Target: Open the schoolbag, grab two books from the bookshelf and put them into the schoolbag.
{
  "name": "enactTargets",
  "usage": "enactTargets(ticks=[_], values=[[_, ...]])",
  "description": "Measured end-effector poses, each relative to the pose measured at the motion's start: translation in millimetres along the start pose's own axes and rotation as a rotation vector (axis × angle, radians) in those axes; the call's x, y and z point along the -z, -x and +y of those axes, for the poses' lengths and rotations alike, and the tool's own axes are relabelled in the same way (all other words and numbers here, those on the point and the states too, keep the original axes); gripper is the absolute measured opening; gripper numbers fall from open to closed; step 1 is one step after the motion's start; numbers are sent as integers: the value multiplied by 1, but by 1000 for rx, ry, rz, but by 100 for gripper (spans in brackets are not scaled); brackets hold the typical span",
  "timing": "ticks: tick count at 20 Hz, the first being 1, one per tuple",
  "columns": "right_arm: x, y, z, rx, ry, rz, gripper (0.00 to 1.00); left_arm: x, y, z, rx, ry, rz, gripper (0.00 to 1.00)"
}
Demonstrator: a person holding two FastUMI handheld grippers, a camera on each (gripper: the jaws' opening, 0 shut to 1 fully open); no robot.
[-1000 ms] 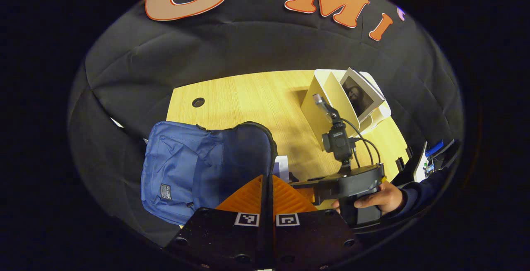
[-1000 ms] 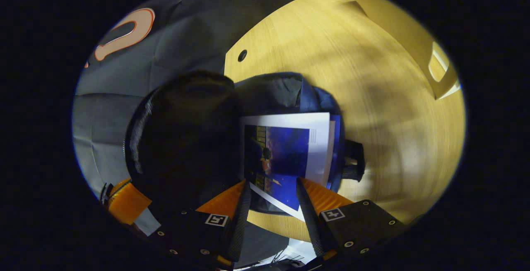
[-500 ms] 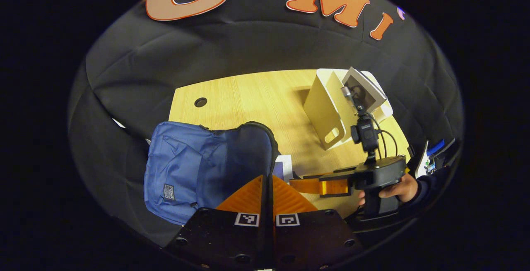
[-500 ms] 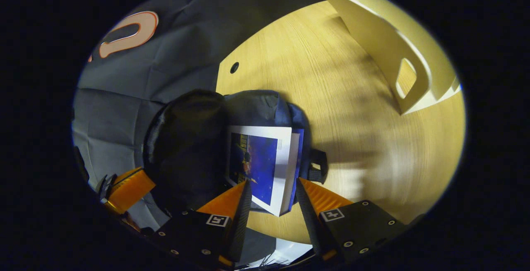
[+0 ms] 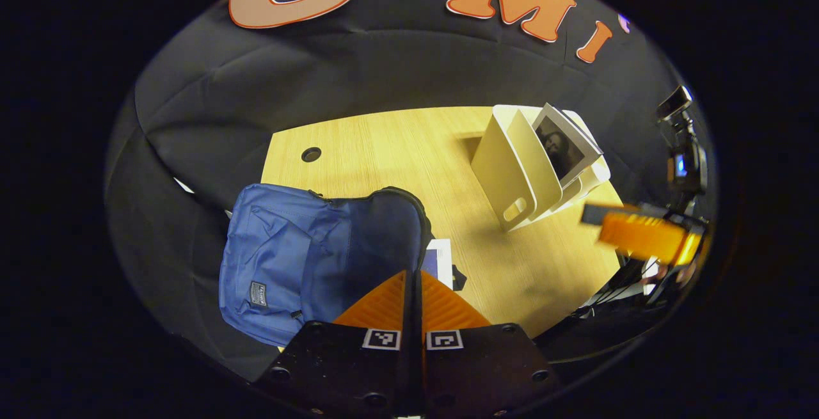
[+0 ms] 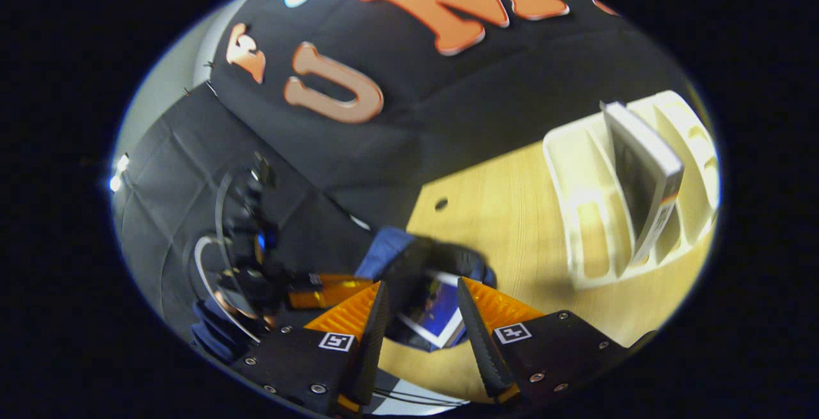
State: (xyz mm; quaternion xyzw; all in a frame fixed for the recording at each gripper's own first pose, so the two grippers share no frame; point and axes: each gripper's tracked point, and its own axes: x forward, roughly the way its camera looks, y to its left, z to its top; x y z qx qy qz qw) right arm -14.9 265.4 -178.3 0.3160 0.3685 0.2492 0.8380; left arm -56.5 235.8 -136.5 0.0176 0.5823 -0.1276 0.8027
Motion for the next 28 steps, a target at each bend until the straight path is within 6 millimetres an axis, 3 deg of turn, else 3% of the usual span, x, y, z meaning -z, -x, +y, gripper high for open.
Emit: enactTargets(ticks=[2, 3, 6, 8, 12, 18, 25, 28], values=[[-38, 16, -31, 98, 64, -52, 73, 0, -3, -3, 0, -1, 0, 1], [-57, 21, -45, 143, 101, -81, 86, -1, -5, -5, -1, -1, -1, 1], [-104, 31, -94, 308, 194, -118, 94, -1, -10, -10, 6, 10, -3, 1], [-123, 32, -119, 398, 260, -100, 96, 1, -14, -14, 9, 16, -4, 1], [-140, 31, -159, 510, 353, -30, 96, 2, -16, -14, 13, 35, -16, 1], [-119, -9, -204, 565, 340, 207, 96, 3, -20, -15, 30, 70, -30, 1], [-83, -47, -235, 586, 305, 423, 96, 12, -29, -16, 57, 117, -34, 0], [-80, -55, -250, 620, 306, 501, 91, 16, -33, -15, 65, 134, -35, 1]])
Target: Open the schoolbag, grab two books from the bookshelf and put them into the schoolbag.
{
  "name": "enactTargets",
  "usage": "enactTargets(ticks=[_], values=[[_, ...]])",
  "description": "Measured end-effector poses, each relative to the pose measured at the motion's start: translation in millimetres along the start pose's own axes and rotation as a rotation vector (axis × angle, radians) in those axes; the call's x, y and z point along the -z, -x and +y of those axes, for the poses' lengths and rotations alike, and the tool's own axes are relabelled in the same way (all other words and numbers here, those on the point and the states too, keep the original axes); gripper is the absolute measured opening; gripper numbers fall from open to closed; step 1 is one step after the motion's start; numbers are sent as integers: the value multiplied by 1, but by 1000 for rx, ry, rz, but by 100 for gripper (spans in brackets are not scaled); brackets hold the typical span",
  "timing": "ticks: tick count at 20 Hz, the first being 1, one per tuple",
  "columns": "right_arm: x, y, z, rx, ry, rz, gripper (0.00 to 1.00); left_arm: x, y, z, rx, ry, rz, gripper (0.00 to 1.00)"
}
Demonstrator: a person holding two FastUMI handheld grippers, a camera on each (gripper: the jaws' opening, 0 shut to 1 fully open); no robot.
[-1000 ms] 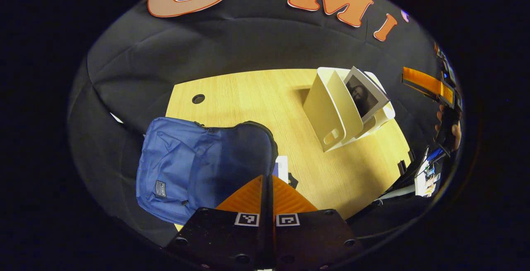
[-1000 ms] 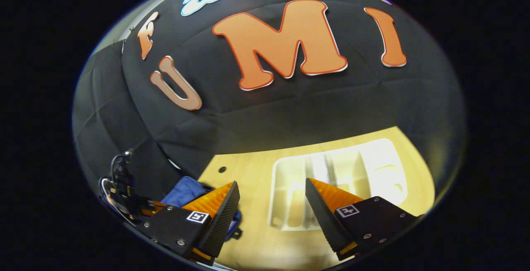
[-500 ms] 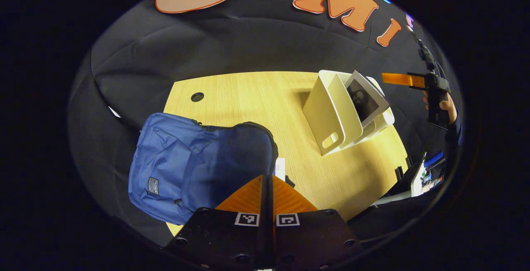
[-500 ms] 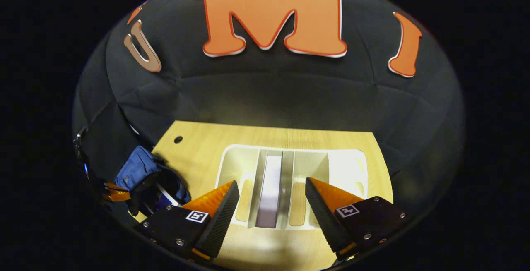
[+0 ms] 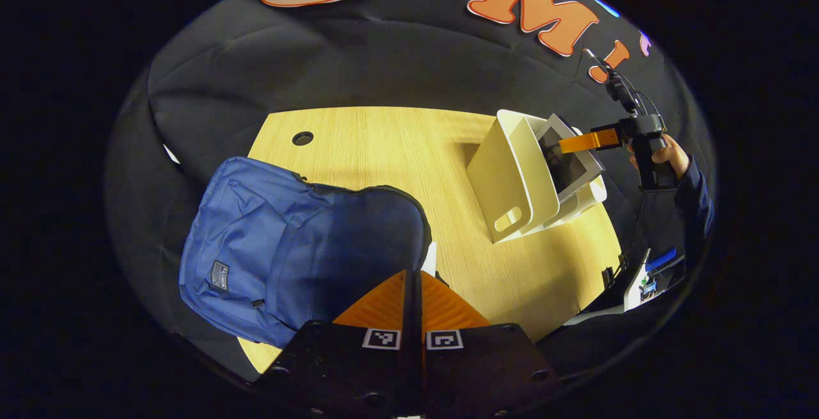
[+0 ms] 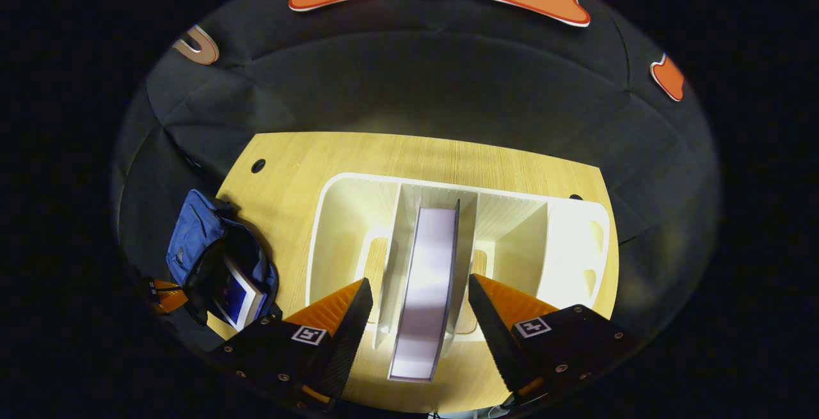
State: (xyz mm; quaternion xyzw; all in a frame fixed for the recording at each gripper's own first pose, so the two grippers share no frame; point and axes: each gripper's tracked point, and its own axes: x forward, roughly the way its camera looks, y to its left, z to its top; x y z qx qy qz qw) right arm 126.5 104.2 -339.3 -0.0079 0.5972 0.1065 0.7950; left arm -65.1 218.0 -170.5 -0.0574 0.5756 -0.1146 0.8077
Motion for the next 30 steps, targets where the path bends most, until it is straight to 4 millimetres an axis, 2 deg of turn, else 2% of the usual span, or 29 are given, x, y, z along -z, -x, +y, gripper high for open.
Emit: enactTargets(ticks=[2, 4, 7, 11, 16, 18, 19, 21, 24, 26, 27, 30], values=[[-2, -5, 1, 0, 9, 56, 85, 2, -3, 2, 7, 12, 0, 1], [0, -10, 6, -15, 20, 117, 72, 3, -4, 3, 14, 29, 1, 1], [8, -23, 7, 3, 49, 174, 46, 4, -9, 3, 22, 46, 0, 1], [17, -25, 1, 36, 76, 234, 43, 6, -11, 7, 26, 60, 0, 1], [31, -36, 1, 31, 125, 295, 46, 6, -16, 8, 38, 66, 6, 1], [39, -41, 9, 22, 110, 318, 51, 5, -17, 7, 38, 64, 6, 1], [38, -46, 9, 26, 101, 311, 41, 5, -17, 7, 38, 63, 7, 1], [40, -44, 7, 23, 89, 327, 35, 5, -18, 9, 39, 69, 11, 1], [40, -41, 6, 19, 67, 337, 34, 5, -20, 8, 42, 68, 17, 1], [33, -36, 5, 12, 54, 312, 34, 5, -23, 8, 46, 67, 24, 1], [31, -30, 4, 3, 55, 305, 41, 5, -24, 8, 47, 65, 27, 1], [26, -10, 6, -30, 45, 288, 41, 2, -27, 5, 51, 55, 30, 1]])
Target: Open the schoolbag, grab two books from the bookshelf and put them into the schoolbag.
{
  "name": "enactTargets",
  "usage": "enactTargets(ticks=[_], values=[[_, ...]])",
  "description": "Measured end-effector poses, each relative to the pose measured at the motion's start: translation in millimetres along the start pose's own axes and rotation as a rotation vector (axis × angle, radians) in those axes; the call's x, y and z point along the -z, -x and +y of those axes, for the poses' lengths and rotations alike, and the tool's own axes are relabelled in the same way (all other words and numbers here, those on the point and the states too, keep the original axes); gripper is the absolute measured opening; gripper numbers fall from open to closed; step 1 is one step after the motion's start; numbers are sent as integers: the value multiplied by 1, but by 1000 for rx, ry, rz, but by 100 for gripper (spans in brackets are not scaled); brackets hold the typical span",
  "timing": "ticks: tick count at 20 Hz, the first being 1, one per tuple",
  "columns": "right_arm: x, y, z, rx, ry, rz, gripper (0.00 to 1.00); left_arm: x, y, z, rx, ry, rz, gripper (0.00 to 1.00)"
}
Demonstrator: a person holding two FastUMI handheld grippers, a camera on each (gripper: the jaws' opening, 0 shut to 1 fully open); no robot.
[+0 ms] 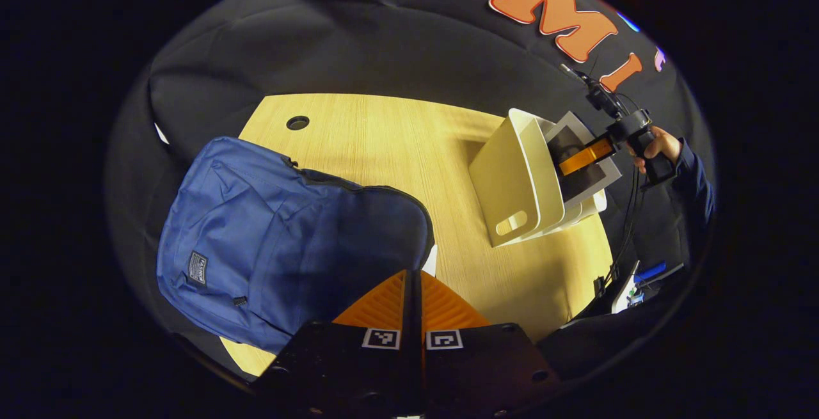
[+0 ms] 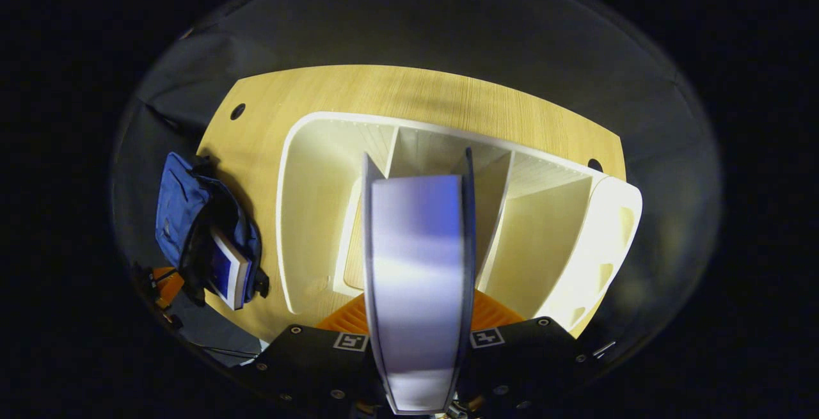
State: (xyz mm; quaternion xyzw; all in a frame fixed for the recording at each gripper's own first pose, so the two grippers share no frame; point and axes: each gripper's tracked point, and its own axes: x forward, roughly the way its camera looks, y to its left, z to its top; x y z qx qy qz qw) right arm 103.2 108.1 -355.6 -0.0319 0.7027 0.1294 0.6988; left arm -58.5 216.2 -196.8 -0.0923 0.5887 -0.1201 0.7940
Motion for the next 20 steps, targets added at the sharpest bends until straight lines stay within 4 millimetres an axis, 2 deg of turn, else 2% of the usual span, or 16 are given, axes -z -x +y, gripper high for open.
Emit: enactTargets(ticks=[5, 14, 17, 20], values=[[0, 48, -6, -38, -24, -70, 41, 0, 0, -1, -1, -4, -2, 1], [18, 170, -3, -218, -135, -274, 41, -7, 11, -3, -38, -37, -3, 1], [25, 198, 17, -326, -147, -349, 41, -13, 17, -2, -60, -70, -3, 1], [38, 208, 59, -470, -152, -388, 41, -15, 20, -2, -69, -92, 6, 1]])
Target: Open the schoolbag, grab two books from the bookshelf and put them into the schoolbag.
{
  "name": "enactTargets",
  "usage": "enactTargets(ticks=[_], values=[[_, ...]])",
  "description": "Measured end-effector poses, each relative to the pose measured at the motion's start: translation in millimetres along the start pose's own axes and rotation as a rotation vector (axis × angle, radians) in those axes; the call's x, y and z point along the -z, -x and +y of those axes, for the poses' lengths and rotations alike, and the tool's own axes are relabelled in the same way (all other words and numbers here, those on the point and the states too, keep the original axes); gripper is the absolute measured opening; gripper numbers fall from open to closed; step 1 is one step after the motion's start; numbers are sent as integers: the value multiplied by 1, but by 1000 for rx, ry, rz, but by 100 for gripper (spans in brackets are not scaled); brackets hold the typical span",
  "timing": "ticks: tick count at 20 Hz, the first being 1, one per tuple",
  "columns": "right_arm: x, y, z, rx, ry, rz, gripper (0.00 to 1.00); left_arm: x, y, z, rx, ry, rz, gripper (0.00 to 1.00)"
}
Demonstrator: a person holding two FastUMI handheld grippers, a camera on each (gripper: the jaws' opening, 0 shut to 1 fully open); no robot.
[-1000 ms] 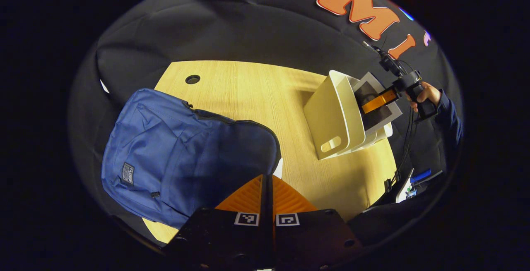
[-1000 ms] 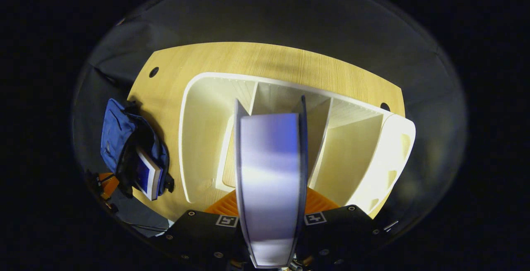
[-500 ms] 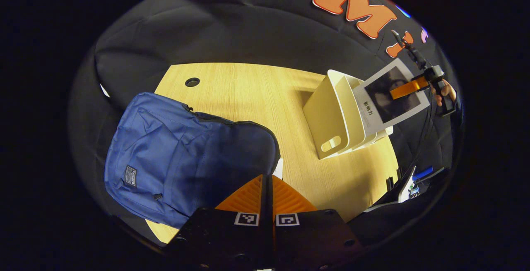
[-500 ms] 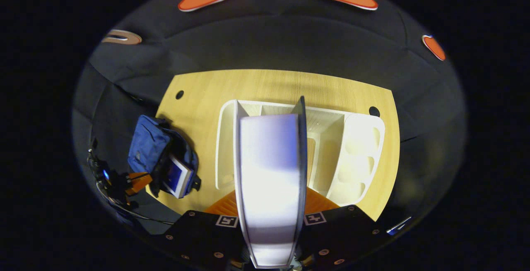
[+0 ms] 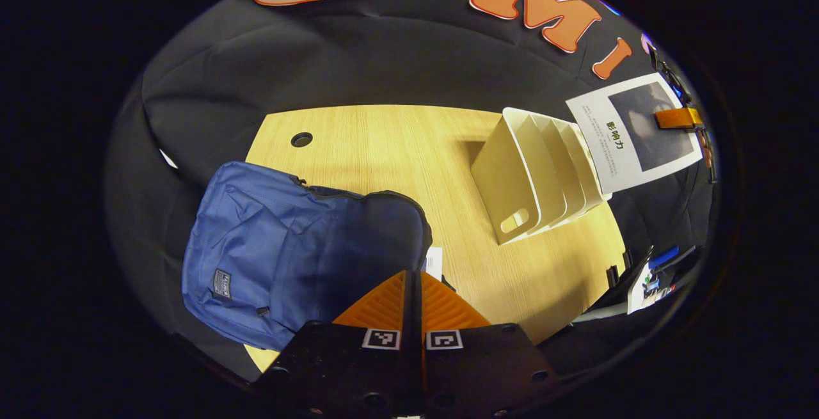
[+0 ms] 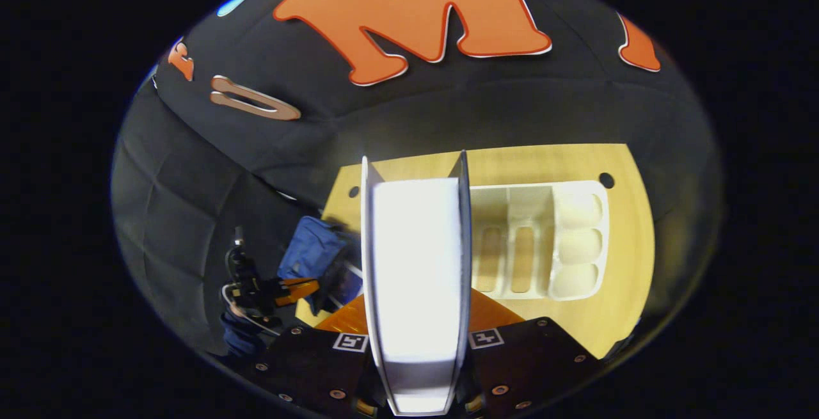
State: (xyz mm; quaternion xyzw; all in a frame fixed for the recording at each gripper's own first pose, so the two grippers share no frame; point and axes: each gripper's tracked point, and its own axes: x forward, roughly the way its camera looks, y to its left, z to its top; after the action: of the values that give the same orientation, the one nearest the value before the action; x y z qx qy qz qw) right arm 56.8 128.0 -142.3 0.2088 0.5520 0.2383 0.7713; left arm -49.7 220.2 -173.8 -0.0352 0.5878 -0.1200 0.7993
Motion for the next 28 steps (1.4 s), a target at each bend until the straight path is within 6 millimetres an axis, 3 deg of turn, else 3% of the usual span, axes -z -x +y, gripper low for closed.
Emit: enactTargets(ticks=[2, 5, 9, 12, 19, 24, 28], values=[[18, -11, 22, -74, 2, -2, 41, -4, 7, -1, -4, -17, 6, 1], [55, -32, 40, -145, -6, 41, 41, -14, 16, -3, -18, -69, 9, 1], [92, -48, 38, -172, -25, 78, 41, -19, 29, -12, -16, -120, 14, 1], [115, -58, 47, -225, -52, 97, 41, -17, 30, -19, -7, -130, 28, 1], [140, -106, 76, -270, -69, 90, 41, -20, 38, -34, 13, -174, 33, 1], [160, -137, 84, -291, -102, 83, 41, -30, 41, -50, 30, -204, 35, 1], [173, -162, 75, -308, -230, 37, 41, -26, 46, -52, 41, -206, 40, 1]])
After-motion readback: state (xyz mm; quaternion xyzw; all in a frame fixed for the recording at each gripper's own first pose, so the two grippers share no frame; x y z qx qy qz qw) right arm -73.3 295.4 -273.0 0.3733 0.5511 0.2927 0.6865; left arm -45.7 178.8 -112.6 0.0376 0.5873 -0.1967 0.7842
